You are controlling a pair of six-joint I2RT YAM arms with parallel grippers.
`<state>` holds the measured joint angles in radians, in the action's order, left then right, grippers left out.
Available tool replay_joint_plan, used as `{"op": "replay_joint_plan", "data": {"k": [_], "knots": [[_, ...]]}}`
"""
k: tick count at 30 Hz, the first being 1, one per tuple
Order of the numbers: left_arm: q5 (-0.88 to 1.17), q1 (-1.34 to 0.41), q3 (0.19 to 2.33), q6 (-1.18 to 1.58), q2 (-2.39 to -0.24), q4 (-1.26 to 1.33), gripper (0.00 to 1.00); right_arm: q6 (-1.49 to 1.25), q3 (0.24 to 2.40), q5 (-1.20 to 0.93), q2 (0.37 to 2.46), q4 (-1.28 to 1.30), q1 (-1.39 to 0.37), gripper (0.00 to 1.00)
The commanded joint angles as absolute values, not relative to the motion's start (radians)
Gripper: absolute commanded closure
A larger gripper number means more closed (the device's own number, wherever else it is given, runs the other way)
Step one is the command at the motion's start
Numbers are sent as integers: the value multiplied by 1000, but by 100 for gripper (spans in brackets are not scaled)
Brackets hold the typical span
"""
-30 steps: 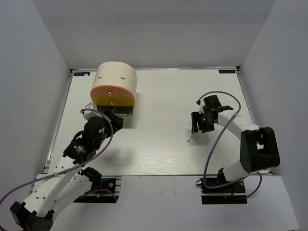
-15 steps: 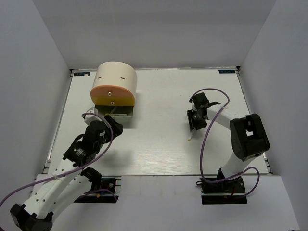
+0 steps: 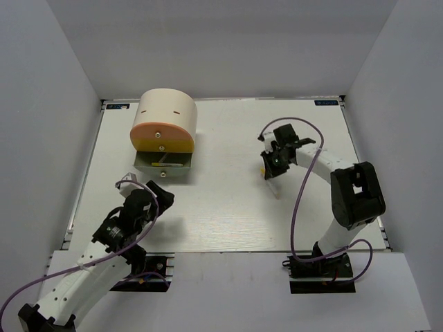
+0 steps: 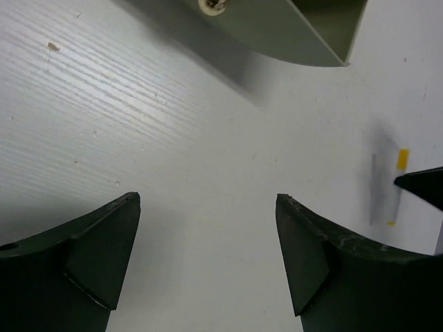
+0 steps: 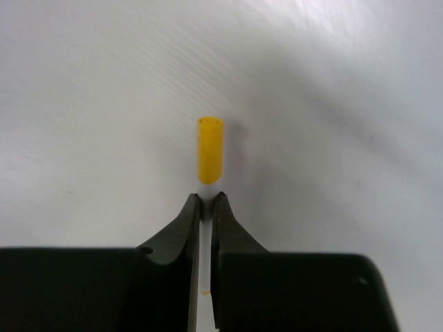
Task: Sort the stationery into containers
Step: Pick up the pen from the center of the board, then place the pen in the drawer.
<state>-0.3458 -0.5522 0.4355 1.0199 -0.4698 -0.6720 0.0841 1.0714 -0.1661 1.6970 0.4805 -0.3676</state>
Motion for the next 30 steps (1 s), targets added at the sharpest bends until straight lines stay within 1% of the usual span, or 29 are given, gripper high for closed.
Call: {"op": "replay_joint_plan", "data": {"k": [1,3,4,5,7,8,10,13,17,18,20,21,30], "knots": [[-334,-555,397,1098,-433,-676,11,323,1260,-496,1652,477,-377,100],[-334,-555,379,1110,-423,-676,11,430,1397,-637,1673,532,-397,100],[-334,-555,365,1124,-423,-676,11,501,1431,-713,1683,569,-405,100],[-334,-555,353,1124,-423,-676,11,530,1522,-780,1713,586,-423,100],[-334,-555,344,1137,-423,-676,11,613,1572,-833,1735,606,-454,100],[-334,-555,344,1149,-423,-676,11,665,1635,-885,1762,606,-478,100],[-334,-555,333,1149,-414,-676,11,687,1679,-908,1793,609,-518,100],[-334,-555,333,1160,-405,-687,11,758,1836,-980,1879,646,-581,100],[-334,-555,313,1170,-385,-696,11,776,1934,-999,1953,600,-666,100],[-334,-555,313,1170,-376,-696,11,773,1936,-965,1965,525,-676,100],[-334,-555,304,1181,-365,-696,11,778,1928,-947,1971,477,-719,100],[-334,-555,304,1181,-356,-706,11,772,1922,-918,1974,387,-729,100],[-334,-555,295,1190,-334,-715,11,787,1921,-856,2057,232,-808,100]]}}
